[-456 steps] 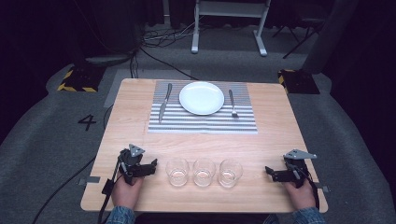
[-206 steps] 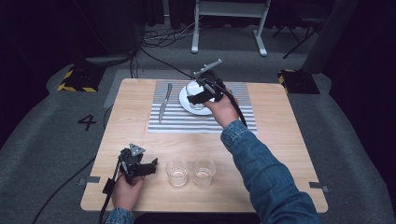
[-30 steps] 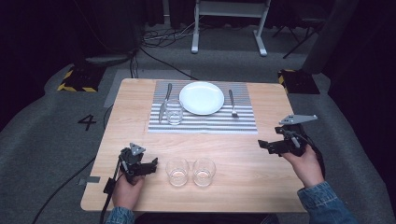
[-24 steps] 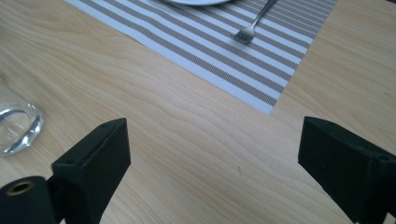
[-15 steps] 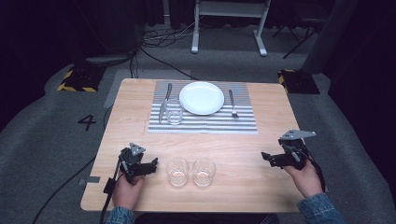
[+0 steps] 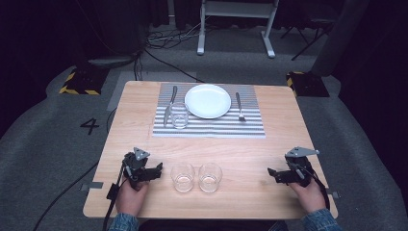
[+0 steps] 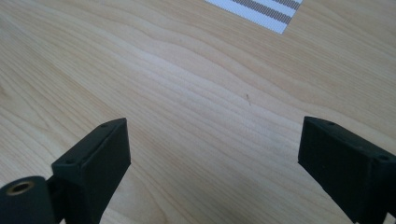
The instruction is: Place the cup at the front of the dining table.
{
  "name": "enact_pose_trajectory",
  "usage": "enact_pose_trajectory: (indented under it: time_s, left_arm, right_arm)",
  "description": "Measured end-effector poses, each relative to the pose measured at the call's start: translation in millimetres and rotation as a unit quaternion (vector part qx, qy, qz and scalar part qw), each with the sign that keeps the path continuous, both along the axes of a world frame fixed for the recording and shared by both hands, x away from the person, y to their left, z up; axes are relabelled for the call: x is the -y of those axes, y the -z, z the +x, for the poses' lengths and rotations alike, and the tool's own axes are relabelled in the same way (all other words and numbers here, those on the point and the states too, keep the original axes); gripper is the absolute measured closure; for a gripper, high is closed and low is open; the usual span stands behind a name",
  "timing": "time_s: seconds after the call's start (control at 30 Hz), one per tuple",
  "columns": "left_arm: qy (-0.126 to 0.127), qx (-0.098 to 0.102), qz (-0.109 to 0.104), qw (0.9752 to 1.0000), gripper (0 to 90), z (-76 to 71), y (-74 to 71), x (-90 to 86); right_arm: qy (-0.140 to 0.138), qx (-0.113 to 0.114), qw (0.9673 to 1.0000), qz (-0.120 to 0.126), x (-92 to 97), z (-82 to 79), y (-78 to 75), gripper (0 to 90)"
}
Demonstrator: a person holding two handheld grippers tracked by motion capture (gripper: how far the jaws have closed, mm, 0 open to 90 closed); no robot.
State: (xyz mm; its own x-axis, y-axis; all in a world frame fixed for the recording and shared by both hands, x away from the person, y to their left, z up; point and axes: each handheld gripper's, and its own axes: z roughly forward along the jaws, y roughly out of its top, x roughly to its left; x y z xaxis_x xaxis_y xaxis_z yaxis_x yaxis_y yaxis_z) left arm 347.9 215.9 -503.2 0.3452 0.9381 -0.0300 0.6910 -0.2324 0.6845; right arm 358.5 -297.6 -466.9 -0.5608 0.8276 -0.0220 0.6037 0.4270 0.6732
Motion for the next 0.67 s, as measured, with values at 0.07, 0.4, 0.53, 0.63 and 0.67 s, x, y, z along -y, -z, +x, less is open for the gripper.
enact_pose_trajectory:
  time_s: [0.07,0.4,0.53,0.63,0.67]
  left_arm:
    - [0.0,0.0,0.0,1.0,15.6,0.0,0.0,0.0]
    - [0.0,0.0,0.0,1.0,15.6,0.0,0.0,-0.1]
    - [0.0,0.0,0.0,1.0,15.6,0.0,0.0,0.0]
    - [0.0,0.0,0.0,1.0,15.6,-0.1,0.0,0.0]
    - [0.0,0.0,0.0,1.0,15.6,-0.1,0.0,0.0]
  right_arm:
    - [0.002,-0.005,1.0,0.0,0.1,-1.7,3.8,9.6]
    - [0.021,0.004,0.9998,-0.003,1.6,-9.8,20.9,9.6]
    - [0.046,0.02,0.9988,-0.002,1.0,-11.0,31.1,7.7]
    - [0.031,0.04,0.9987,0.009,5.0,-11.6,35.9,7.3]
    - [0.031,0.04,0.9987,0.009,5.0,-11.6,35.9,7.3]
